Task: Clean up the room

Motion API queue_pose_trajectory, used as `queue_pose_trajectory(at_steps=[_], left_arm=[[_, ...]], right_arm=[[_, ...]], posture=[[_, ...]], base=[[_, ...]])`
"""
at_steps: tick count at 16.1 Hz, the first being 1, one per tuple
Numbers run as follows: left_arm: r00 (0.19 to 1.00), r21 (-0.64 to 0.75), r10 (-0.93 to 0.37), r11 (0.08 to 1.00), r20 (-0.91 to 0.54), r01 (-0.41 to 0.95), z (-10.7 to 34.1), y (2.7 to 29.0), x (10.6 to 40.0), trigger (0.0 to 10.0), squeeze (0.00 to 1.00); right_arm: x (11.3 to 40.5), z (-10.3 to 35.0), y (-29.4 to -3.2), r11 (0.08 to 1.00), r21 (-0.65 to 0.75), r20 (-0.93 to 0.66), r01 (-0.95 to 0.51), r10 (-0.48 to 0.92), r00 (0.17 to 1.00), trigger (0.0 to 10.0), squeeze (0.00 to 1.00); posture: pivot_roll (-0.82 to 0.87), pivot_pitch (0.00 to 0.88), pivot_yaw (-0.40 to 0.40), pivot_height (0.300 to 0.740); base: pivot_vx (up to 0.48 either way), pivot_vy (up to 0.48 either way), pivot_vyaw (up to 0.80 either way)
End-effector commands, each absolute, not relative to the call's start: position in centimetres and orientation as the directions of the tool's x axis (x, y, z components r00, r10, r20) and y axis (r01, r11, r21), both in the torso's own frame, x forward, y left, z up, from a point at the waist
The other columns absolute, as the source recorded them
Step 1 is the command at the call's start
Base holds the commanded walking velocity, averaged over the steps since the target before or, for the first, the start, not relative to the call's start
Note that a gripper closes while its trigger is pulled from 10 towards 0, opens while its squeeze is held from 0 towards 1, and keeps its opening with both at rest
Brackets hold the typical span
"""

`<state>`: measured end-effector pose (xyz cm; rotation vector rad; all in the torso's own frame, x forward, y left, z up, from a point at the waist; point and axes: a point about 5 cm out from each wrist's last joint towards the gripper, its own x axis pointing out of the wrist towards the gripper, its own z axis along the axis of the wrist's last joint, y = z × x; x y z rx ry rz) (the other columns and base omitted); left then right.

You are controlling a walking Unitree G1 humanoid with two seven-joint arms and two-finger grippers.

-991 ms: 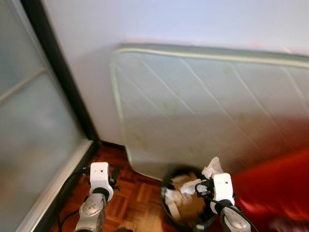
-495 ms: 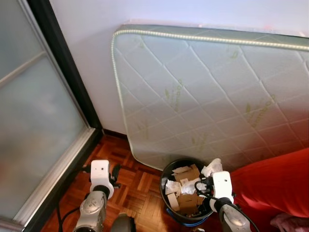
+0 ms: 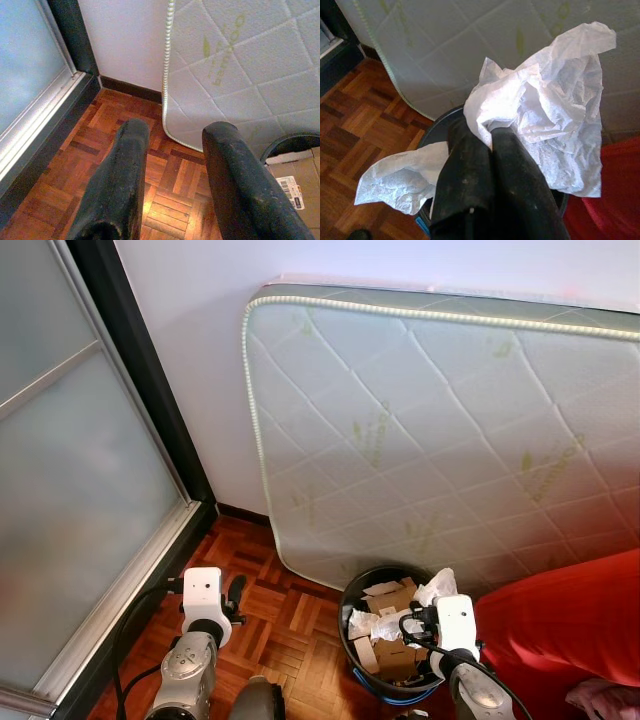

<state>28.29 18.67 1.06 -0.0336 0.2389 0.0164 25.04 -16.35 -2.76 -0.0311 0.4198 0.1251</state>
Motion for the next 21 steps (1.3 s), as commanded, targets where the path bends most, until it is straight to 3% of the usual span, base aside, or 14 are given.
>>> queue_pose_trajectory(at_steps=[1,4,13,17,21], left_arm=[[0.969,-0.037,0.016,0.999,-0.247,-0.026,0.93,18.87,28.14,10.0,0.0],[0.969,-0.036,0.015,0.999,-0.245,-0.024,0.91,18.95,28.06,10.0,0.0],[0.969,-0.034,-0.012,0.999,-0.246,0.004,0.9,18.74,28.01,10.0,0.0],[0.972,-0.037,0.001,0.999,-0.237,-0.01,1.21,19.24,28.28,10.0,0.0],[0.971,-0.034,-0.003,0.999,-0.239,-0.005,0.86,19.21,27.78,10.0,0.0]], right_arm=[[24.61,-3.36,-16.41,0.992,-0.014,-0.454,-0.124,0.104,0.885,10.0,0.0],[24.55,-3.39,-16.53,0.994,-0.024,-0.453,-0.107,0.085,0.887,10.0,0.0],[24.82,-3.22,-16.41,0.992,-0.056,-0.447,-0.114,0.077,0.891,10.0,0.0],[24.99,-3.13,-15.92,0.992,-0.034,-0.443,-0.12,0.093,0.892,10.0,0.0],[25.06,-2.98,-16.27,0.994,-0.036,-0.43,-0.107,0.081,0.899,10.0,0.0]], posture=[[0.01,0.123,0.021,0.657],[0.01,0.115,0.022,0.632],[0.01,0.081,0.033,0.632],[0.02,0.085,0.026,0.632],[0.02,0.065,0.022,0.632]], base=[[0.0,0.0,0.0],[0.0,0.0,0.0],[0.0,0.0,0.0],[0.0,0.0,0.6],[0.28,0.0,0.0]])
